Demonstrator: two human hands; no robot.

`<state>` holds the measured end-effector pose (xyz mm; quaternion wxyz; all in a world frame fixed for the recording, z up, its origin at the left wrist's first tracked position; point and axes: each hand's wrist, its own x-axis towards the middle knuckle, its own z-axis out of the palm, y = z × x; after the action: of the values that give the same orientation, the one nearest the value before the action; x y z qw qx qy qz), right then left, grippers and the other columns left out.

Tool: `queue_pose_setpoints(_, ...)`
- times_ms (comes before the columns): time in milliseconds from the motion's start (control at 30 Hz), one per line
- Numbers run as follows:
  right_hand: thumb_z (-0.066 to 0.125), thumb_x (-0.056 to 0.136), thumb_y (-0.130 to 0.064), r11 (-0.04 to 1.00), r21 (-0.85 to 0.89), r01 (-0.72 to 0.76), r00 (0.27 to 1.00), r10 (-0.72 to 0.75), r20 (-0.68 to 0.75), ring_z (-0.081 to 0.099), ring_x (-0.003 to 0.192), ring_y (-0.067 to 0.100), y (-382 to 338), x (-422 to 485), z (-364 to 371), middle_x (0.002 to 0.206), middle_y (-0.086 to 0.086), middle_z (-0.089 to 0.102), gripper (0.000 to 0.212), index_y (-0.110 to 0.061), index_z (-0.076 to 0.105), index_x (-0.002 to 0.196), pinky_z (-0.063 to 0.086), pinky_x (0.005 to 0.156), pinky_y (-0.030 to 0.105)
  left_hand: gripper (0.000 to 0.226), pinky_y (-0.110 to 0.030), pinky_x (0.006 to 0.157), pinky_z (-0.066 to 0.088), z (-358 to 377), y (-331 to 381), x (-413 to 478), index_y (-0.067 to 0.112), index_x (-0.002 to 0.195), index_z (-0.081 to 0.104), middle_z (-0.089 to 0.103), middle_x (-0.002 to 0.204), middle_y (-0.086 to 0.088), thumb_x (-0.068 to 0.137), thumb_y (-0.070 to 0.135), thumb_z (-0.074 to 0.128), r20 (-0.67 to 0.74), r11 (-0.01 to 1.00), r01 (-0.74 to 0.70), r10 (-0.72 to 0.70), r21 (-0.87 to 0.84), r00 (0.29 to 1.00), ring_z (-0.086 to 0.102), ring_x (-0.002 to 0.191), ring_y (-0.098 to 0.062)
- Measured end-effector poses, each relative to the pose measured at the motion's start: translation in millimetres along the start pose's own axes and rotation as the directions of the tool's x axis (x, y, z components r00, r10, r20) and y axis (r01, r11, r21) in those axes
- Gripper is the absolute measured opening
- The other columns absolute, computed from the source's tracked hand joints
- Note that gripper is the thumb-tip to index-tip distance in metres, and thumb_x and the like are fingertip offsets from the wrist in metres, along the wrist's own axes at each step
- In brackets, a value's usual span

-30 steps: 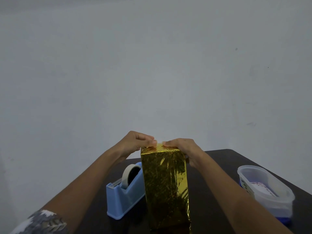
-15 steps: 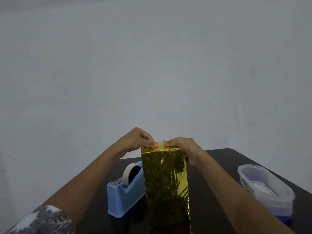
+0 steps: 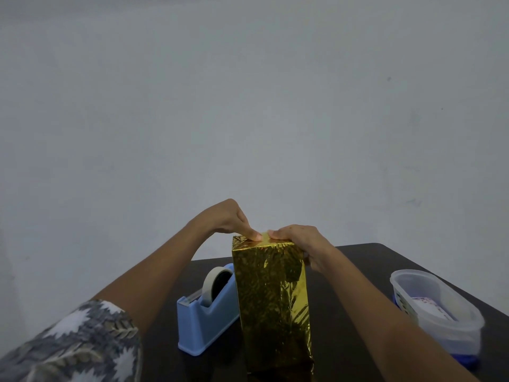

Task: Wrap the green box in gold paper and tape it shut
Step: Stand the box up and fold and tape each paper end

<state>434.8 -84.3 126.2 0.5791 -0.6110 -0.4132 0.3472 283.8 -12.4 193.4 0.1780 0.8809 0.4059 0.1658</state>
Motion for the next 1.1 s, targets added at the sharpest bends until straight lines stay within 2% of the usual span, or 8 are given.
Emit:
queue_pose_setpoints(100,0.074,0.079,-0.030,1.000,0.008,-0.002,1.000,0.002,0.004,0.060,0.081,0.016,0,0,0,0.093,0.005,0.063,0.046,-0.006,0.060,0.115,0.050,0.066,0.026,0.037,-0.025,0.073,0.040,1,-1,1,0.002,0.090,0.075,0.068,0.089,-0.010,0.075,0.036,0.076,-0.014,1.000,-0.005,0.005,0.011,1.000,0.054,0.082,-0.014)
queue_pose_setpoints(233,0.074,0.078,-0.031,1.000,0.007,0.012,1.000,-0.012,-0.002,0.062,0.090,0.020,2,2,0,0.102,0.008,0.065,0.047,-0.006,0.061,0.115,0.052,0.077,0.031,0.040,-0.027,0.073,0.039,2,-3,0,0.000,0.091,0.075,0.067,0.087,-0.010,0.075,0.037,0.076,-0.038,1.000,-0.003,0.003,-0.005,0.999,0.054,0.084,-0.014)
queue_pose_setpoints(400,0.075,0.077,-0.031,1.000,0.022,0.014,1.000,-0.014,0.006,0.061,0.081,0.016,4,2,-1,0.093,0.005,0.065,0.044,-0.007,0.062,0.112,0.049,0.063,0.026,0.045,-0.027,0.067,0.033,6,-5,-1,-0.005,0.080,0.071,0.054,0.071,-0.009,0.074,0.039,0.077,-0.042,0.998,0.037,-0.039,-0.054,0.998,0.046,0.075,-0.015)
queue_pose_setpoints(600,0.073,0.078,-0.034,0.999,0.034,0.033,0.999,-0.034,0.022,0.061,0.083,0.017,6,3,-2,0.092,0.005,0.066,0.036,-0.011,0.063,0.103,0.047,0.062,0.026,0.057,-0.024,0.052,0.018,13,-19,-2,0.015,0.052,0.031,0.023,0.054,0.002,0.073,0.049,0.072,-0.016,0.969,0.155,-0.161,-0.195,0.987,0.022,0.053,-0.010)
queue_pose_setpoints(733,0.070,0.082,-0.036,0.998,0.060,0.018,1.000,-0.018,0.007,0.063,0.085,0.019,7,4,-1,0.096,0.008,0.067,0.034,-0.010,0.062,0.104,0.048,0.062,0.027,0.043,-0.032,0.069,0.042,19,-20,-6,0.008,0.081,0.053,0.045,0.080,-0.001,0.074,0.045,0.073,0.026,0.931,0.215,-0.217,-0.294,0.976,0.049,0.076,-0.011)
queue_pose_setpoints(833,0.067,0.083,-0.042,0.997,0.071,-0.018,0.999,0.021,-0.043,0.063,0.095,0.026,8,9,0,0.105,0.013,0.065,0.044,-0.007,0.060,0.109,0.047,0.062,0.028,0.077,-0.062,0.093,0.036,19,-18,-8,0.003,0.124,0.053,0.051,0.127,-0.010,0.065,0.044,0.081,0.075,0.877,0.286,-0.280,-0.386,0.957,0.048,0.111,-0.023)
queue_pose_setpoints(1000,0.063,0.084,-0.046,0.995,0.094,-0.039,0.997,0.044,-0.057,0.063,0.097,0.027,9,13,1,0.109,0.014,0.064,0.053,-0.005,0.057,0.117,0.047,0.062,0.029,0.042,-0.062,0.097,0.037,28,-18,-6,0.008,0.108,0.057,0.054,0.108,-0.007,0.078,0.033,0.073,0.233,0.760,0.431,-0.363,-0.487,0.902,0.044,0.111,-0.027)
queue_pose_setpoints(1100,0.063,0.085,-0.045,0.996,0.082,-0.030,0.998,0.035,-0.054,0.063,0.096,0.027,9,12,1,0.109,0.013,0.065,0.051,-0.005,0.058,0.116,0.047,0.062,0.029,0.061,-0.062,0.091,0.045,33,-11,-5,0.010,0.119,0.054,0.053,0.124,-0.014,0.073,0.046,0.073,0.280,0.752,0.466,-0.374,-0.466,0.884,0.047,0.118,-0.035)
